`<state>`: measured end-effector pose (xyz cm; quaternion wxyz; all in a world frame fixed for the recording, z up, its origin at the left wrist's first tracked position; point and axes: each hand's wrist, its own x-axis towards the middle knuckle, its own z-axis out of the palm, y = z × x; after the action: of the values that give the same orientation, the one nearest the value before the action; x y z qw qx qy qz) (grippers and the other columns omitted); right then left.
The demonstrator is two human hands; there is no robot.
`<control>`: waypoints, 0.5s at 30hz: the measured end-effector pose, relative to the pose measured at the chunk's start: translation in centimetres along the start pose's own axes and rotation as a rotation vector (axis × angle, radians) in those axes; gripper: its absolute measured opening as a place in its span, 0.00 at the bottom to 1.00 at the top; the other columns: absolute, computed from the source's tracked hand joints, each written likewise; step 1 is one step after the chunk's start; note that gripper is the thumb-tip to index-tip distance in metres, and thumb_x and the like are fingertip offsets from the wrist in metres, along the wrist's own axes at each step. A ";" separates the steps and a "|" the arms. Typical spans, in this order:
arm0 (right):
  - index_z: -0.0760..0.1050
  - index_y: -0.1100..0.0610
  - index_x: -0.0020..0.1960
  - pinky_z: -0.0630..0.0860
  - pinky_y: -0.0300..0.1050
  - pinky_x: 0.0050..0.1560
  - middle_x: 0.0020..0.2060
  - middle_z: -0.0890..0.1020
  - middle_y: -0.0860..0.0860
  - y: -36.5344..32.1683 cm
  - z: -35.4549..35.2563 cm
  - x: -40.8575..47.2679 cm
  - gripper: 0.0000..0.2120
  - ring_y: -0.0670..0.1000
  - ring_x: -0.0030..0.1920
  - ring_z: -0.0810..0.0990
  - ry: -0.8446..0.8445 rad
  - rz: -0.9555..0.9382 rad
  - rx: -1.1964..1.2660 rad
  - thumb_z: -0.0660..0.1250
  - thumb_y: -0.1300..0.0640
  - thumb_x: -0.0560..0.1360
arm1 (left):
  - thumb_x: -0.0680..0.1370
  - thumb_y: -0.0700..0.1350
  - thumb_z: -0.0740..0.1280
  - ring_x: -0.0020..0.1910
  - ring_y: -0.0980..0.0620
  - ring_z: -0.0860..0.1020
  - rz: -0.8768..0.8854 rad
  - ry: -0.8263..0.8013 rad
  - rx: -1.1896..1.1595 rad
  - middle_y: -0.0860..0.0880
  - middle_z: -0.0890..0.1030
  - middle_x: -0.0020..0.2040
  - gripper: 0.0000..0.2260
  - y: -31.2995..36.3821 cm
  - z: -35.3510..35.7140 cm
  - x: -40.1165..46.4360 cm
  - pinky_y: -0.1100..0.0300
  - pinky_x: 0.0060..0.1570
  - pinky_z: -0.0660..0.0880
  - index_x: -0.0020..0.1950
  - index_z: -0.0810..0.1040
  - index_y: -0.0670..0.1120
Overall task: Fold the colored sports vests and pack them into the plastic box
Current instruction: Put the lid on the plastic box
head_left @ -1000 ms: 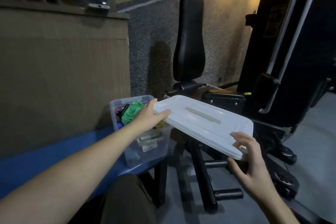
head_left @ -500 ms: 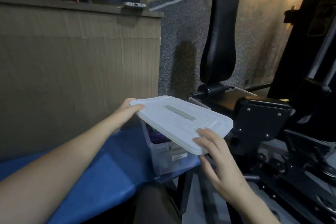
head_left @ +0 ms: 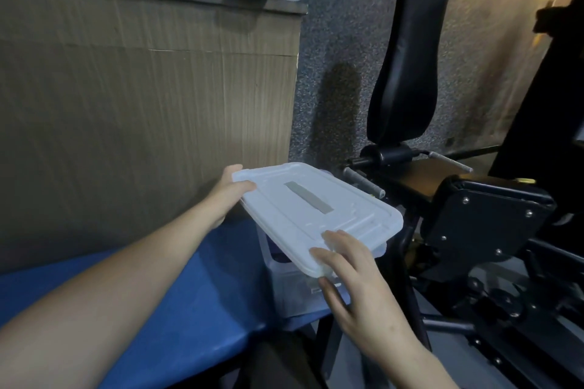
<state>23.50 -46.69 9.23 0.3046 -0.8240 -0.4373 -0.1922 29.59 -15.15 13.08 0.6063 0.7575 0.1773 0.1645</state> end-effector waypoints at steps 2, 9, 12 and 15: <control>0.73 0.48 0.67 0.68 0.36 0.68 0.73 0.67 0.47 -0.1 0.4 0.3 0.18 0.47 0.76 0.62 0.008 0.020 0.008 0.68 0.57 0.78 | 0.64 0.50 0.69 0.53 0.52 0.73 0.007 -0.004 0.017 0.43 0.75 0.60 0.38 -0.2 0.2 0.3 0.63 0.46 0.68 0.72 0.66 0.41; 0.75 0.50 0.64 0.81 0.47 0.49 0.68 0.72 0.49 -1.0 1.9 0.4 0.19 0.51 0.68 0.71 0.015 0.085 -0.054 0.72 0.58 0.74 | 0.69 0.44 0.72 0.44 0.56 0.72 -0.015 0.014 0.033 0.50 0.72 0.51 0.35 -1.4 1.5 2.0 0.64 0.37 0.66 0.72 0.64 0.33; 0.76 0.48 0.59 0.75 0.44 0.36 0.64 0.74 0.48 -2.1 2.5 0.6 0.17 0.51 0.64 0.74 0.036 0.112 -0.079 0.72 0.55 0.72 | 0.78 0.37 0.68 0.55 0.54 0.72 -0.006 0.010 0.035 0.48 0.71 0.62 0.27 -1.5 2.9 2.9 0.68 0.42 0.67 0.74 0.64 0.44; 0.75 0.47 0.56 0.71 0.42 0.30 0.61 0.74 0.48 -2.8 3.3 1.1 0.14 0.50 0.61 0.76 0.041 0.127 -0.112 0.73 0.55 0.72 | 0.79 0.36 0.66 0.53 0.55 0.73 0.014 0.024 0.036 0.47 0.71 0.63 0.26 -1.4 3.6 3.6 0.69 0.41 0.68 0.75 0.63 0.44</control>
<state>21.93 -42.64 8.31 0.2787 -0.8617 -0.3664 -0.2134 34.37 -16.32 11.10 0.5894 0.7674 0.1824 0.1747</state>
